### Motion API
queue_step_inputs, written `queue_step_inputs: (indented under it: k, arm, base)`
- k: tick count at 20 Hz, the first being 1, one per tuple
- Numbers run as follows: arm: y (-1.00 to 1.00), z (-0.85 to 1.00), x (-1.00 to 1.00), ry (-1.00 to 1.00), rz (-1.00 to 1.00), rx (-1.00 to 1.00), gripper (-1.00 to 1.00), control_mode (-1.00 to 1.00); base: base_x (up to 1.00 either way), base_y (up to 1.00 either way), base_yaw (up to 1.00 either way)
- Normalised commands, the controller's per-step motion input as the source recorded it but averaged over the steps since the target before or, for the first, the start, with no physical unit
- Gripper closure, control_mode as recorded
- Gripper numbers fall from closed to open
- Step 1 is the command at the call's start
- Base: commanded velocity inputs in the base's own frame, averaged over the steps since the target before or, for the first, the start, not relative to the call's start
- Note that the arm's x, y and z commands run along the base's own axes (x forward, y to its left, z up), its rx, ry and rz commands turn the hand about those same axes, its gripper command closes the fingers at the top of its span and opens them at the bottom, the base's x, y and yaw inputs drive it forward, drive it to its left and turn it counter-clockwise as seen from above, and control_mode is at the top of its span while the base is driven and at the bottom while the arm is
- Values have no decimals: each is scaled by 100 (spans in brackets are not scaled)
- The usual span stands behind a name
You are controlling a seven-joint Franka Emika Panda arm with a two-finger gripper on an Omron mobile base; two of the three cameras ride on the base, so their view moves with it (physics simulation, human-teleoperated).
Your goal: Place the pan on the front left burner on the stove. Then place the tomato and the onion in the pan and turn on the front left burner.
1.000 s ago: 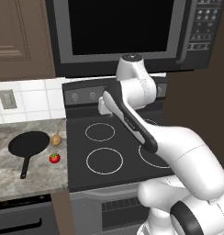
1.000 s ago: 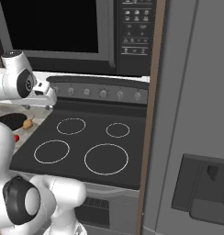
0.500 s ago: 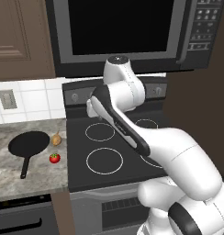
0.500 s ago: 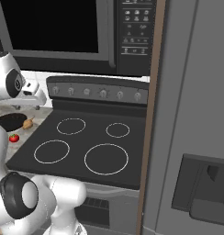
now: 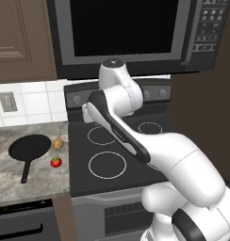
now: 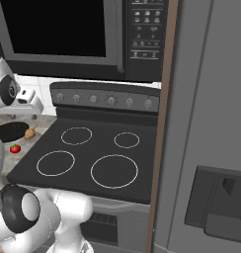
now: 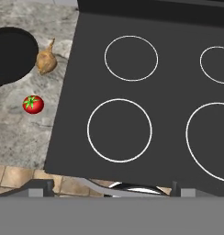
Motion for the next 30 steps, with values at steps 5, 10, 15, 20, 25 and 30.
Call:
queue_step_inputs:
  k: [5,10,15,20,25,30]
  arm:
    - [13,0,-6,0,0,0,-100,-100]
    - [26,-2,-1,0,0,0,-100,-100]
    - [41,-3,0,0,0,0,-100,-100]
    - [50,-5,0,0,0,0,-100,-100]
    - [47,-8,0,0,0,0,-100,-100]
    - [46,-8,0,0,0,0,-100,-100]
  base:
    - [0,0,0]
    - [0,0,0]
    - [0,0,0]
    - [0,0,0]
    - [0,0,0]
    - [0,0,0]
